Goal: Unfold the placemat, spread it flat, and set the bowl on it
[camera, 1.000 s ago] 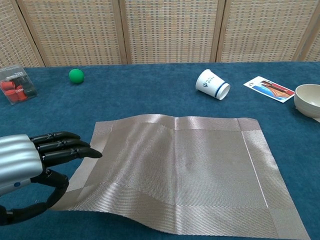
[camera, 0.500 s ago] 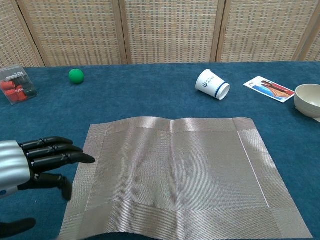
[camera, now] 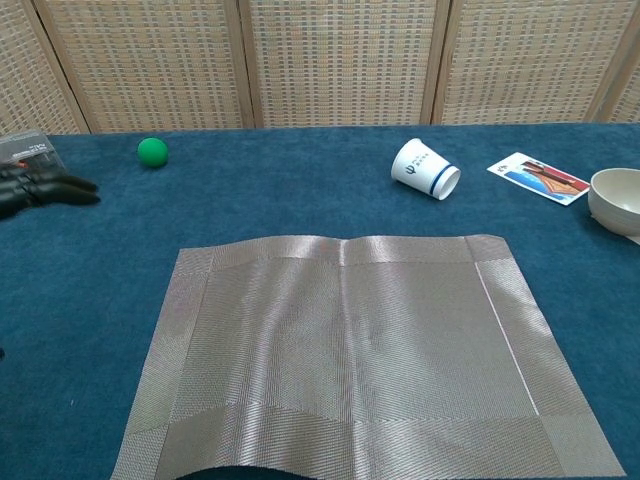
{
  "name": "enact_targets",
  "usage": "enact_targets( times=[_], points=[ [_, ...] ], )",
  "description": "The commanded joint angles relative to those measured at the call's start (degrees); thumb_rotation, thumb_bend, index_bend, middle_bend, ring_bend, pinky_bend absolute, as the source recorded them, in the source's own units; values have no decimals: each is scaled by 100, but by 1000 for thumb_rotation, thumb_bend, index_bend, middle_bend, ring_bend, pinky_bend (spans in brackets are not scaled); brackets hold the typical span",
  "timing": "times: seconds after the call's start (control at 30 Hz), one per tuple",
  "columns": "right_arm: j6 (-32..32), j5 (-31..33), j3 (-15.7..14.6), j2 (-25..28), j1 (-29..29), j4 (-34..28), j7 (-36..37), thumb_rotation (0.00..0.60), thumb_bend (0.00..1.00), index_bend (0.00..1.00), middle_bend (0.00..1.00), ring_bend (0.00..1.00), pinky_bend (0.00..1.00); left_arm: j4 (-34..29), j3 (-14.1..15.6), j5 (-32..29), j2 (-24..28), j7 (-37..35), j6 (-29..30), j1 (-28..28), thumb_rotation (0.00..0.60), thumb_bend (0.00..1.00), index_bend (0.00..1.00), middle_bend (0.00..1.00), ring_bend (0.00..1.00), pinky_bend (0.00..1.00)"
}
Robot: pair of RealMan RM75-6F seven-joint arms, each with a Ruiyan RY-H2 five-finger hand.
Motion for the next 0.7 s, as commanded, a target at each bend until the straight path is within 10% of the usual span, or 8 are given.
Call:
enact_targets(
  times=[0.03, 0.53, 0.7],
  points=[
    [-54, 32, 12, -26, 34, -10, -79, 600, 124, 199, 0, 0, 0, 13, -193, -209, 153, -29, 173, 123, 600, 139, 69, 0, 0, 0],
    [-1205, 923, 519, -269, 833, -207, -1024, 600, 124, 186, 0, 0, 0, -104, -563, -780, 677, -433, 16, 250, 600, 161, 0, 0, 0, 0],
    [-1179, 1061, 586, -360, 885, -193, -1169, 600, 124, 183, 0, 0, 0, -69, -420, -601, 766, -672, -384, 131, 600, 393, 0, 0, 0, 0]
  ],
)
